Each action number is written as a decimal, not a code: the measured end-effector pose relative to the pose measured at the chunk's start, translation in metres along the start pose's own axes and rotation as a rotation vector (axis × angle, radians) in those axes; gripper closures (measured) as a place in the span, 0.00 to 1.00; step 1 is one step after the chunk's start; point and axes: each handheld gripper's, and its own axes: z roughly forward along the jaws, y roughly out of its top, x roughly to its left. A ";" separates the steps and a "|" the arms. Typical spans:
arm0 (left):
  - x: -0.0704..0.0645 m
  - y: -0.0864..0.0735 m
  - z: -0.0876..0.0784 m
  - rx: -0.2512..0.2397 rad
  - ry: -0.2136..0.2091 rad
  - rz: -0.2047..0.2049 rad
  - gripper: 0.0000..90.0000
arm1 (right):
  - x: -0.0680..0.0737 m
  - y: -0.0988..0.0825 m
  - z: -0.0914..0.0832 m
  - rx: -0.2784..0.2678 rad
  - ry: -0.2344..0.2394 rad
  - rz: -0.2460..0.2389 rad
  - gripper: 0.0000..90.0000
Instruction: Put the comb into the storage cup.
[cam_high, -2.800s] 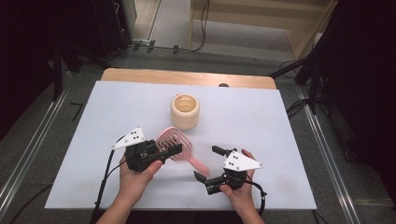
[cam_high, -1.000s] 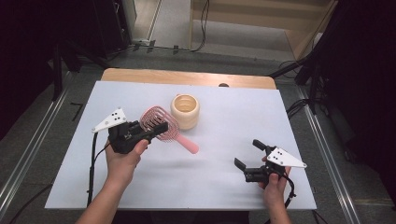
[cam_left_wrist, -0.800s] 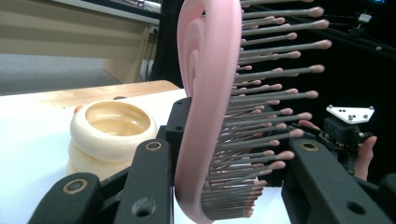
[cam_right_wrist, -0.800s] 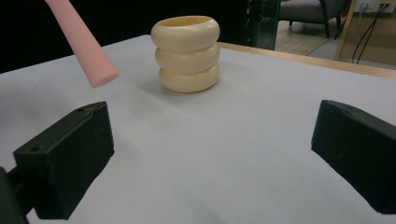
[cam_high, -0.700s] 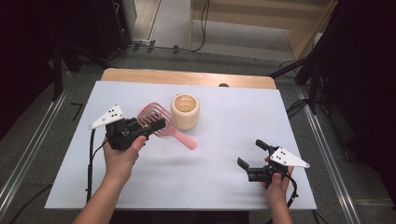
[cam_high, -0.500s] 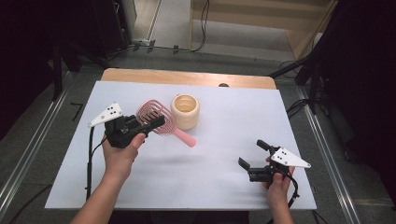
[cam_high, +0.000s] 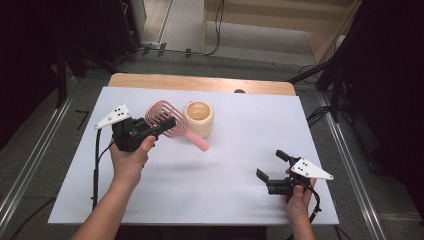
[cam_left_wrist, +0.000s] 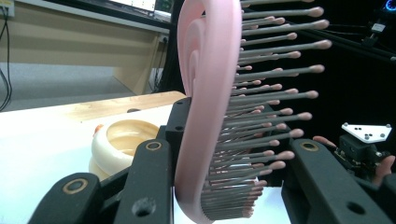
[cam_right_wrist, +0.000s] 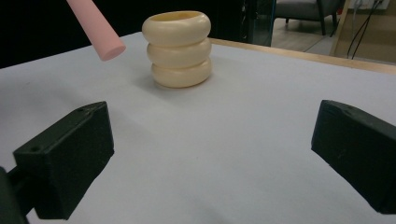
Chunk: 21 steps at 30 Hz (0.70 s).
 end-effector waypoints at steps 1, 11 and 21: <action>0.001 0.001 0.000 -0.002 0.001 0.002 0.73 | 0.000 0.000 0.000 0.001 -0.002 0.002 0.00; 0.005 0.009 0.003 -0.014 0.012 0.003 0.73 | -0.001 0.000 0.000 0.001 -0.002 0.002 0.00; 0.010 0.014 0.006 -0.017 0.021 -0.006 0.73 | -0.001 -0.001 0.001 0.003 0.000 0.007 0.00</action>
